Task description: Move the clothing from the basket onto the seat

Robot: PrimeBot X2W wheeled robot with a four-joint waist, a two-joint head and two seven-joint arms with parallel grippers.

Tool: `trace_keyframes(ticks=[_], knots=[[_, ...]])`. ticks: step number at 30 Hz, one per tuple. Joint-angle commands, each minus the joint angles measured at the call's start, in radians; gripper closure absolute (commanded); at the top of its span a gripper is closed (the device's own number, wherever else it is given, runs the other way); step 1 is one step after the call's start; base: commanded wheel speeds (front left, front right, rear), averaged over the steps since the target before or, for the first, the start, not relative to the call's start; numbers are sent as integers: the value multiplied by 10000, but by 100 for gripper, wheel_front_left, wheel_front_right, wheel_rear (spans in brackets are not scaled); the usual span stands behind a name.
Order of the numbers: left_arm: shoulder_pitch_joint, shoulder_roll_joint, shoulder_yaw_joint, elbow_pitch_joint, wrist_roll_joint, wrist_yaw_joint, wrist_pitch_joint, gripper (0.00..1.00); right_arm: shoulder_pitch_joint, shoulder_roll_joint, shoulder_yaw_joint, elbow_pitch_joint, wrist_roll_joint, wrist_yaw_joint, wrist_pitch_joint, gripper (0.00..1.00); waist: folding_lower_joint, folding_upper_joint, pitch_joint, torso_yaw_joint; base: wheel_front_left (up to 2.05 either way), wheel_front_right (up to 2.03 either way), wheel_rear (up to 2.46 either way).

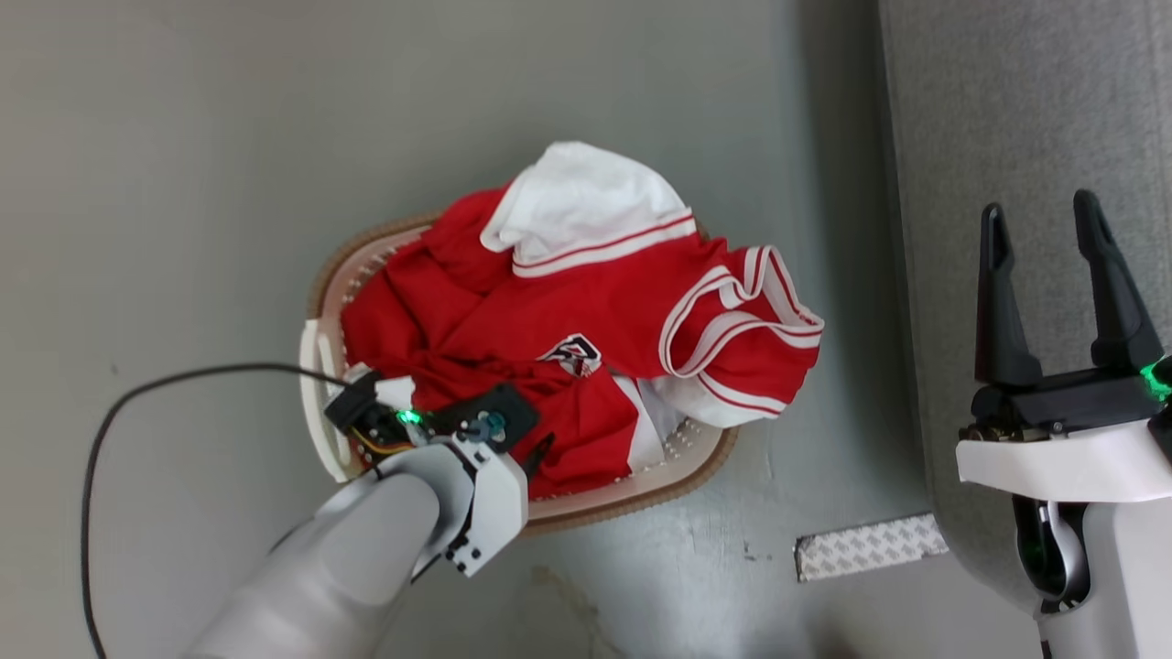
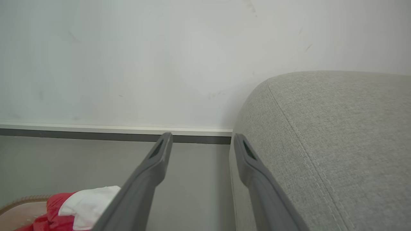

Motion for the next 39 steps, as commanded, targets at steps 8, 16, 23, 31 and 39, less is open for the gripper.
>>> trace_keyframes(ticks=[8, 16, 23, 31, 39], knots=[[-906, 195, -790, 513, -484, 21, 203, 0, -355, -37, 54, -311, 167, -21, 2, 0, -1, 0, 914, -188, 0, 0, 0], [-1454, 331, -1287, 945, -992, 21, 190, 0, -482, -37, 80, -527, 118, -21, 1, 0, -1, 0, 1515, -273, 0, 0, 0], [-1657, 262, -1731, 1174, -1361, 21, 92, 0, -486, -35, 23, -667, -81, -21, 2, 0, -1, 0, 1803, -226, 0, 0, 0], [-1610, 118, -2439, 1211, -1982, 21, -92, 100, -427, -37, -36, -626, -293, -21, 2, 0, -1, 0, 1747, -130, 0, 0, 0], [-996, 261, -2836, 959, -3021, 21, -623, 100, 1, -38, -45, -167, -211, -21, 2, 0, -1, 0, 451, 2, 0, 0, 0]])
